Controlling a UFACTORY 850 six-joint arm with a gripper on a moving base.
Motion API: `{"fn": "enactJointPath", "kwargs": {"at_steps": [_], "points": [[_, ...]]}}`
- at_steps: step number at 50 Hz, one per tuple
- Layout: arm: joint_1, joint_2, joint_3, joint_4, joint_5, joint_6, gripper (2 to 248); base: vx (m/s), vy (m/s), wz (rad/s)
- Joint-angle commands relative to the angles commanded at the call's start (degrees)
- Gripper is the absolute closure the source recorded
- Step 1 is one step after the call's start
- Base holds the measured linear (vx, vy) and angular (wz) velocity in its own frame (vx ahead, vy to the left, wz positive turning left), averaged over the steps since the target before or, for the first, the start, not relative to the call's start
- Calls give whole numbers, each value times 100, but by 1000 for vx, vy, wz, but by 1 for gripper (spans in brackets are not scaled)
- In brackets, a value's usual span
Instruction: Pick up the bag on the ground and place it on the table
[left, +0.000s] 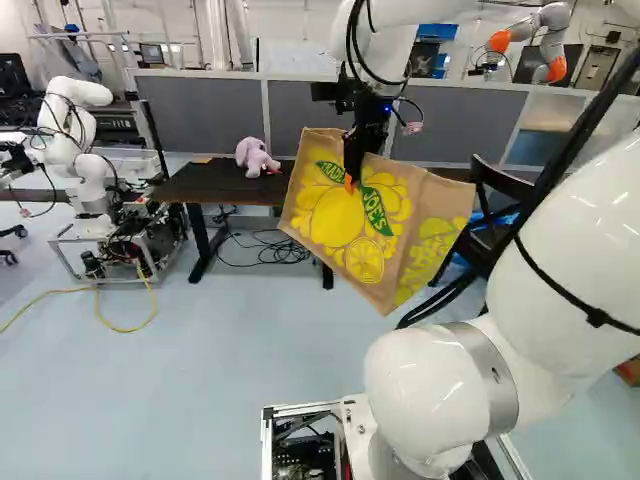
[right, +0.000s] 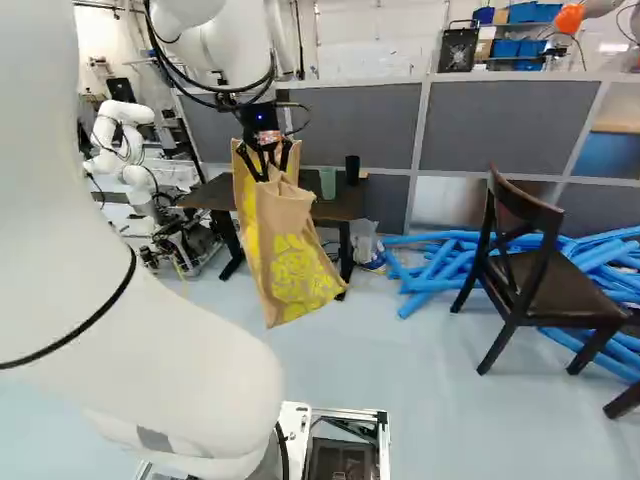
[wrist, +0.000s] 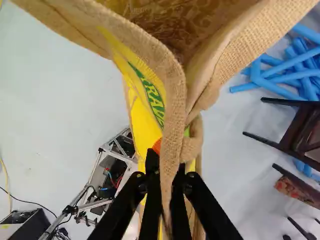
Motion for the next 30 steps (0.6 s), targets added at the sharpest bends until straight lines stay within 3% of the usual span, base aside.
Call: {"fn": "enactJointPath", "kwargs": {"at_steps": [30], "points": [[0,0,0,0,0,0,228,76,103,175]]}}
